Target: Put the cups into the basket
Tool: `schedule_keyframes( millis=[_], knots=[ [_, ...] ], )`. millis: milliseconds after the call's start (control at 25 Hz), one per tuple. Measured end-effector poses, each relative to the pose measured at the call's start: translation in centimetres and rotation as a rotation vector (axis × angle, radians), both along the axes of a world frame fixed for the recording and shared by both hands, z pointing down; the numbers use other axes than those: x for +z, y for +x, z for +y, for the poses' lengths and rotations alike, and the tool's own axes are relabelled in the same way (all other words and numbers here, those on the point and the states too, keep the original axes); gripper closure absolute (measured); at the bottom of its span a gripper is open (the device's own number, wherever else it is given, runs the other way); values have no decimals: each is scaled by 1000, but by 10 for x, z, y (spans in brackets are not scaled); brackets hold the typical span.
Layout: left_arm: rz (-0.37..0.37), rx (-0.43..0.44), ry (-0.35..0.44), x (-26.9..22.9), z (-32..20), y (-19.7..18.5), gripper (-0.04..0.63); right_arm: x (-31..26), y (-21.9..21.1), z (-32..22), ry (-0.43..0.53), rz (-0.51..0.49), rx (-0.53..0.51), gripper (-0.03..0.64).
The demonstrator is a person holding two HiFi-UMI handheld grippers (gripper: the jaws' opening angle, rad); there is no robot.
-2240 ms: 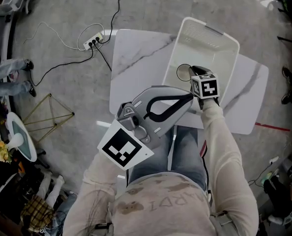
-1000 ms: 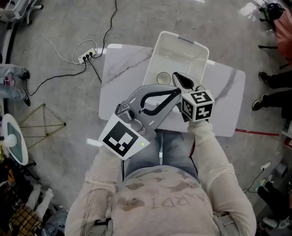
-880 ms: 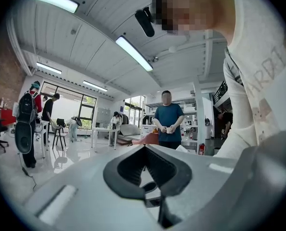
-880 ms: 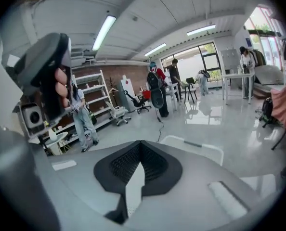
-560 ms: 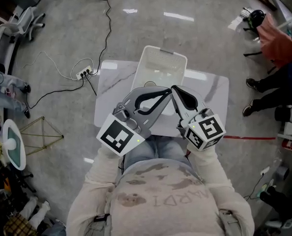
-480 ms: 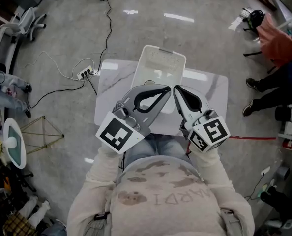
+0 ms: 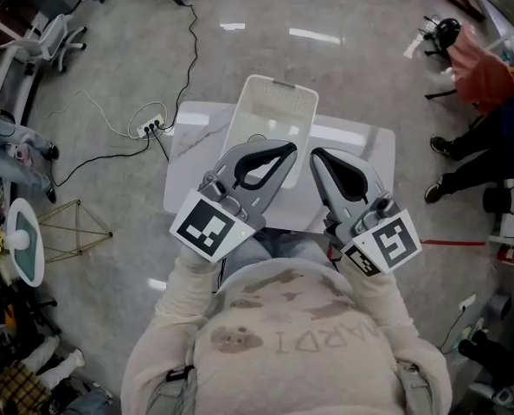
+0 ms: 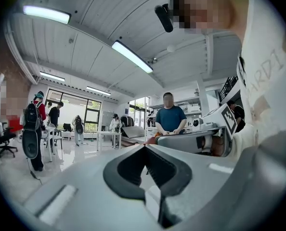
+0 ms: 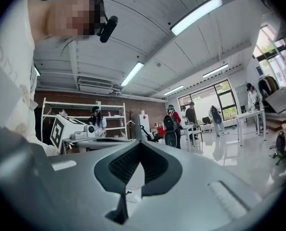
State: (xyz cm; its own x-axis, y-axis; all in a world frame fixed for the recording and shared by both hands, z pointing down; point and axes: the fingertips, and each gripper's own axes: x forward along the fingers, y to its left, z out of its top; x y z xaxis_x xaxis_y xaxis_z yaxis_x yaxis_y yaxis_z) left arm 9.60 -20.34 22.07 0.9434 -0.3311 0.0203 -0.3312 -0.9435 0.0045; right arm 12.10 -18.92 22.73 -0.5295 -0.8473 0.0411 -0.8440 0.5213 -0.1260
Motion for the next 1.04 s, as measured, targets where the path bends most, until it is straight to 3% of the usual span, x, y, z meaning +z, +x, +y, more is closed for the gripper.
schedule_keyframes(
  millis=[440, 1040],
  knots=[
    [-3, -9, 37, -14, 14, 6, 595, -10, -9, 6, 29, 10, -60, 594],
    [2, -29, 57, -19, 8, -9, 595, -13, -21, 0, 42, 2, -58, 594]
  ],
)
